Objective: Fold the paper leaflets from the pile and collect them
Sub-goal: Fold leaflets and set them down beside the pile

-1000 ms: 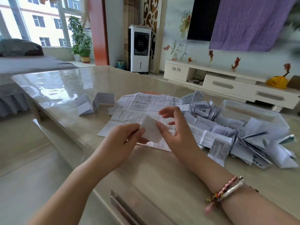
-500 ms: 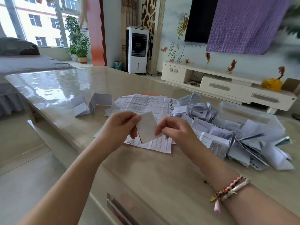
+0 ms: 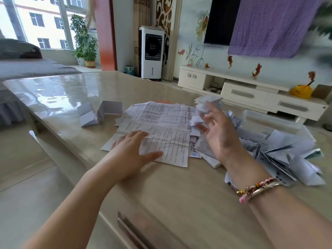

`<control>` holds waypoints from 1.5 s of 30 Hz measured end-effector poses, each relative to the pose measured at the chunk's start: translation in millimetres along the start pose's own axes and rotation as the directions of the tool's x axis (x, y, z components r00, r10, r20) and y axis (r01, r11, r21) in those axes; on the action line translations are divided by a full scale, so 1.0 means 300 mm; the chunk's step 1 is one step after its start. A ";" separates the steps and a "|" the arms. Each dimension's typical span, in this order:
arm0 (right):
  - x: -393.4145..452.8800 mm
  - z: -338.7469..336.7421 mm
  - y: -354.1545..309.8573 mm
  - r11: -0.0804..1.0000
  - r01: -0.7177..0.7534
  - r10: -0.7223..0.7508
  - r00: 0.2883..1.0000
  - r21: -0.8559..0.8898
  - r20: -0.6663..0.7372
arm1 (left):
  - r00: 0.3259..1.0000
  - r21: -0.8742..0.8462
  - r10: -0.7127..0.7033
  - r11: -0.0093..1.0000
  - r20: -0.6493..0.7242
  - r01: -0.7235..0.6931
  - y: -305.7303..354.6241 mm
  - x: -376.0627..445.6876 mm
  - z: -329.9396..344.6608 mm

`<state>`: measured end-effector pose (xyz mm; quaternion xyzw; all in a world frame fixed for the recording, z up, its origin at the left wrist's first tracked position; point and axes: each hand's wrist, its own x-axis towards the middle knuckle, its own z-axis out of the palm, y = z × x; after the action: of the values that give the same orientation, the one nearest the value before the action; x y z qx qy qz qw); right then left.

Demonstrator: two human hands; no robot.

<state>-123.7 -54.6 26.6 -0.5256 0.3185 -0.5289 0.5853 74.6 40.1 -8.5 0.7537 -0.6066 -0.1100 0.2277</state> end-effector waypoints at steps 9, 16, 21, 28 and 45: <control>-0.044 0.052 0.007 0.996 -0.082 0.078 0.988 0.022 0.135 | 1.000 0.122 0.006 0.992 0.030 -0.010 -0.001 -0.015 0.009; -0.095 0.080 0.076 0.864 0.189 -0.052 0.955 -0.466 0.292 | 0.994 0.152 0.064 0.987 -0.088 -0.050 -0.012 -0.032 -0.015; -0.127 0.088 0.128 0.542 0.519 -0.160 0.836 -0.661 0.524 | 0.977 0.018 0.078 0.997 -0.199 -0.076 -0.049 -0.039 -0.029; -0.130 0.088 0.127 0.407 0.551 -0.152 0.828 -0.729 0.540 | 0.965 -0.088 0.129 0.984 -0.228 -0.153 -0.081 -0.026 -0.010; -0.101 0.069 0.147 0.179 0.615 -0.400 0.758 -0.768 0.515 | 0.937 -0.184 0.254 0.936 -0.238 -0.301 -0.022 -0.053 0.026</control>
<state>-99.1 -24.8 -15.9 -0.8787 0.2991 -0.3719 0.0129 73.1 54.9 -20.3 0.6379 -0.6640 -0.0617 0.3851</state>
